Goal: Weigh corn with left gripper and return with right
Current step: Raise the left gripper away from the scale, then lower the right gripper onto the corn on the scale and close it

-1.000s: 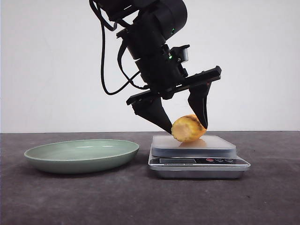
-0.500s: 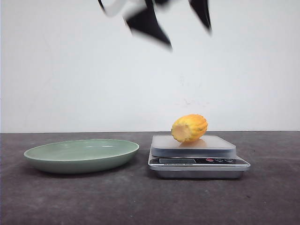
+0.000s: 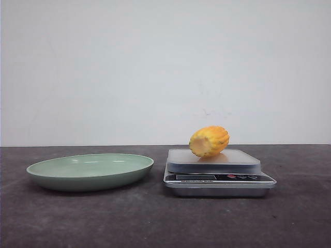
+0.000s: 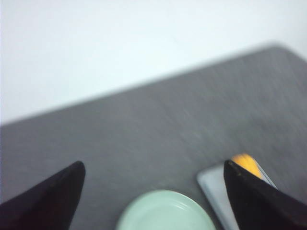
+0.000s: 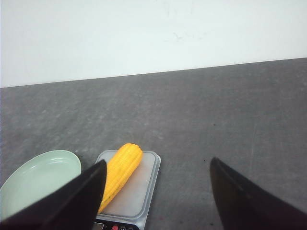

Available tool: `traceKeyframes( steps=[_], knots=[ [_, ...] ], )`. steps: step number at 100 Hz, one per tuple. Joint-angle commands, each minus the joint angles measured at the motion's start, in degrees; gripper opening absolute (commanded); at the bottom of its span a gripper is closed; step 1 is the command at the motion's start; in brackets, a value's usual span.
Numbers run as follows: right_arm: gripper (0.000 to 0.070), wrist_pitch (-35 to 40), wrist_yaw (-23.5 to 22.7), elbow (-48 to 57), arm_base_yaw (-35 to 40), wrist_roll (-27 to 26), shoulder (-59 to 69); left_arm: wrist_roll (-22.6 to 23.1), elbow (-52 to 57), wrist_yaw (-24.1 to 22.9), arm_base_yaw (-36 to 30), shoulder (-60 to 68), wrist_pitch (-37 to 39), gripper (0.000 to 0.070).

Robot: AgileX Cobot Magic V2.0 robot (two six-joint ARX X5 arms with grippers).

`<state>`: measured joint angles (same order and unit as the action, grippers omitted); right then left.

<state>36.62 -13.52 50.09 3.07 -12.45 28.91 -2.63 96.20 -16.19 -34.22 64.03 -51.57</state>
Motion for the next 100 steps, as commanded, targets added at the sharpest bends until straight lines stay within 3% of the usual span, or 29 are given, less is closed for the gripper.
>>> traceKeyframes(
  steps=[1,21,41,59,67,85,100],
  knots=[
    [0.0426,-0.6,-0.2,1.0,0.2,-0.6,0.2,0.7,1.2,-1.8,0.7,-3.4,-2.3,0.0554],
    [0.0427,-0.6,-1.9,1.0,0.2,-0.6,0.3,-2.2,1.1,-6.6,2.4,-15.7,-9.5,0.0554],
    [0.0427,-0.7,-5.2,1.0,0.6,-0.6,3.8,-8.7,-0.2,-10.4,2.4,-25.8,-18.5,0.0554],
    [0.0451,-3.3,-6.0,1.0,3.0,-0.7,9.2,-14.4,-8.2,-12.3,2.4,-33.8,-26.5,0.0554],
    [0.0501,-6.3,-6.0,1.0,5.0,-2.0,12.4,-16.0,-14.0,-12.3,2.4,-37.7,-26.7,0.0554],
    [0.0511,-13.4,-5.2,1.0,11.3,-3.8,21.2,-21.2,-26.9,-10.6,2.4,-46.8,-24.8,0.0554],
    [0.0534,-18.6,-1.0,1.0,17.5,-4.2,30.0,-23.8,-35.5,-7.6,2.4,-53.7,-21.8,0.0552]
  ],
)
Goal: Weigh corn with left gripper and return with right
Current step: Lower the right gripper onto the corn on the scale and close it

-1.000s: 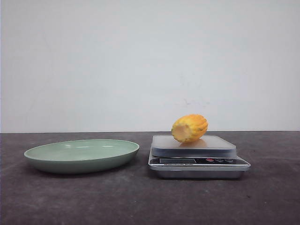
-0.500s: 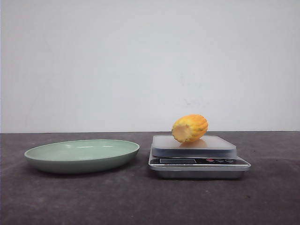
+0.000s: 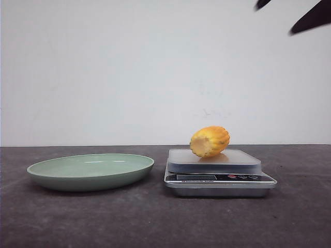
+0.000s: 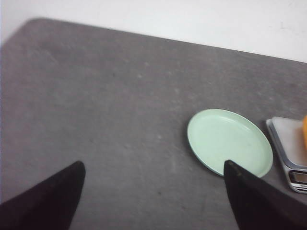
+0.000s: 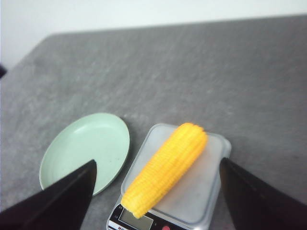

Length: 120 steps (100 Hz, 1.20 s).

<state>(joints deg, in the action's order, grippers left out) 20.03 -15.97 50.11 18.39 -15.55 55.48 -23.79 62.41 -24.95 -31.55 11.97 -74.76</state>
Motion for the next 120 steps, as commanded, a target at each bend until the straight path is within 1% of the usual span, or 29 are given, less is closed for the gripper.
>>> traceKeyframes(
  steps=[1,5,9,17,25,29,54,74,86,93,98,106,117,120],
  knots=[
    [0.0540,-2.4,1.7,1.0,2.5,-1.1,4.0,-2.8,-2.2,1.3,-0.3,-1.9,1.5,0.0552],
    [0.0555,-3.6,2.9,1.1,4.0,-1.4,6.5,-3.6,-3.5,2.2,-0.3,-2.8,1.5,0.0552],
    [0.0556,-4.3,4.0,1.4,5.1,-1.6,9.1,-4.2,-4.5,3.0,-0.3,-3.3,1.5,0.0552],
    [0.0572,-5.1,5.6,2.7,7.2,-2.0,14.4,-4.4,-5.5,4.9,-0.3,-3.5,1.5,0.0552],
    [0.0632,-5.3,7.1,4.7,9.4,-2.1,19.7,-4.4,-5.6,6.3,-0.3,-3.5,1.6,0.0552],
    [0.0644,-5.2,8.2,6.0,10.4,-2.1,22.3,-4.4,-5.6,6.8,-0.3,-3.5,1.8,0.0552],
    [0.0644,-2.1,16.0,13.2,12.6,-2.1,33.8,-4.4,-5.6,8.3,-0.3,-3.5,2.1,0.0552],
    [0.0644,-0.9,18.9,13.8,13.3,-2.1,38.5,-4.3,-5.6,8.5,-0.3,-3.5,2.0,0.0552],
    [0.0637,0.7,19.0,13.8,13.4,-2.6,40.0,-4.2,-5.6,8.5,-0.3,-3.5,2.0,0.0552],
    [0.0580,1.1,19.0,13.8,13.8,-3.3,40.4,-4.1,-5.6,8.5,-0.3,-3.5,2.0,0.0552],
    [0.0503,1.2,18.9,13.8,13.9,-3.4,40.4,-3.9,-5.6,8.5,-0.3,-3.5,2.0,0.0552],
    [0.0330,1.2,18.4,13.8,14.2,-3.3,40.4,-3.9,-5.6,8.5,-0.3,-3.5,2.1,0.0552],
    [0.0061,1.8,18.3,13.8,14.2,-3.3,40.4,-3.7,-5.6,8.5,-0.3,-3.5,2.1,0.0551],
    [0.0006,1.9,18.3,13.8,14.2,-3.2,40.4,-3.7,-5.6,8.5,-0.3,-3.5,2.1,0.0551]
  ],
)
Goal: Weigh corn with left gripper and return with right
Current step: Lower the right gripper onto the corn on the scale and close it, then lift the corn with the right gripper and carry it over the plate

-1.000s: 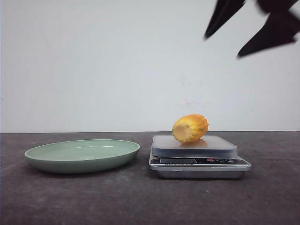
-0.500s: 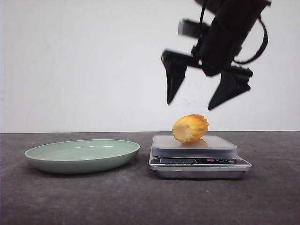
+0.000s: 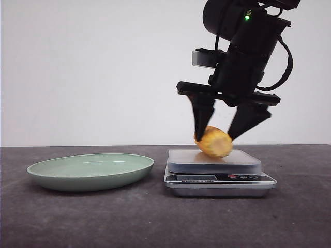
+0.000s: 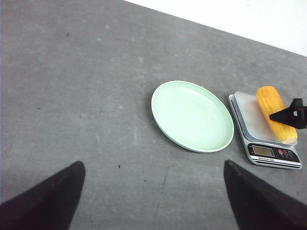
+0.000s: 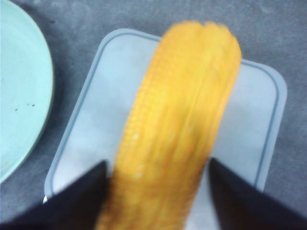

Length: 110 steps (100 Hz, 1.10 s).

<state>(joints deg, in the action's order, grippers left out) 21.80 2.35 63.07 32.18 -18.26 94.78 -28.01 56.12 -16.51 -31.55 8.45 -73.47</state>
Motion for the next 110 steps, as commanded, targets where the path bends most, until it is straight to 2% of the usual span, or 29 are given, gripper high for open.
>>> traceKeyframes(
  steps=[1,23,36,52,59,78,110],
  knots=[
    [0.0000,0.1,0.0,0.8,0.4,-0.5,1.1,0.5,0.7,0.0,-0.3,0.1,0.8,0.0551],
    [0.0000,-0.5,0.5,0.9,1.6,-0.2,-0.2,0.5,0.7,0.1,-0.3,0.1,0.8,0.0551],
    [0.0000,-0.8,0.4,1.7,4.2,2.1,-3.9,0.4,0.7,0.1,-0.3,0.1,0.7,0.0551],
    [0.0000,-0.3,-3.0,7.0,9.0,2.6,-6.5,0.5,0.7,0.0,-0.3,0.1,1.1,0.0551],
    [0.0000,0.0,-3.0,10.3,11.3,2.6,-6.2,0.4,0.7,0.0,-0.3,0.1,1.3,0.0551],
    [0.0000,-0.1,-2.5,19.3,16.9,2.5,0.1,0.4,0.7,0.0,-0.3,0.1,2.3,0.0551],
    [0.0000,0.0,-2.5,27.8,18.2,0.7,15.6,0.0,0.7,0.1,-0.3,0.1,2.3,0.0551]
  ],
)
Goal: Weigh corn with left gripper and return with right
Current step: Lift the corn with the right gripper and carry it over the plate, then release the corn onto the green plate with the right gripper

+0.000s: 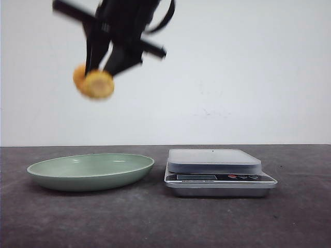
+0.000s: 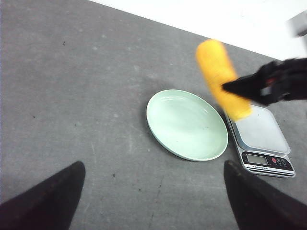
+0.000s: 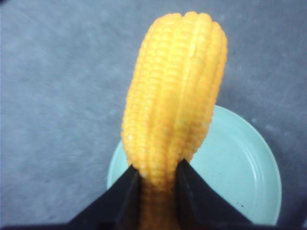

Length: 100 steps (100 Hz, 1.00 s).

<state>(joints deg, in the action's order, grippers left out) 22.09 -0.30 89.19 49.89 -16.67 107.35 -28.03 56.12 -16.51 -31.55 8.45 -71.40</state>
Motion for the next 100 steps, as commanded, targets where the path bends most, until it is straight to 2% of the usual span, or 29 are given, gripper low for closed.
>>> traceKeyframes(
  steps=[1,26,30,34,44,49,75,100],
  knots=[
    [0.0000,-0.4,0.2,1.7,0.5,-1.0,3.4,0.0,0.7,0.1,-0.3,0.1,0.2,0.0551],
    [0.0000,0.3,-0.3,1.7,0.0,-2.7,9.9,0.0,0.7,0.1,-0.3,0.1,0.2,0.0551],
    [0.0026,0.3,-0.4,1.7,0.1,-2.7,10.3,0.0,0.7,0.1,-0.3,0.1,0.1,0.0551],
    [0.0109,0.5,-0.3,1.7,0.1,-2.9,10.5,0.0,0.7,0.1,-0.3,0.1,-0.1,0.0552],
    [0.0458,0.5,-0.4,1.7,0.2,-2.8,10.8,-0.1,0.7,0.1,-0.3,0.1,-0.8,0.0552],
    [0.0538,0.5,-0.3,1.7,0.2,-2.8,10.8,-0.1,0.7,0.1,-0.3,0.1,-1.0,0.0552],
    [0.0543,3.6,-0.4,1.7,-1.9,-1.5,7.2,-0.1,0.7,0.1,-0.3,0.1,-1.3,0.0552],
    [0.0543,11.5,-1.2,1.7,-10.1,2.6,-8.0,0.1,0.7,0.1,-0.3,0.1,-1.2,0.0551]
  ],
)
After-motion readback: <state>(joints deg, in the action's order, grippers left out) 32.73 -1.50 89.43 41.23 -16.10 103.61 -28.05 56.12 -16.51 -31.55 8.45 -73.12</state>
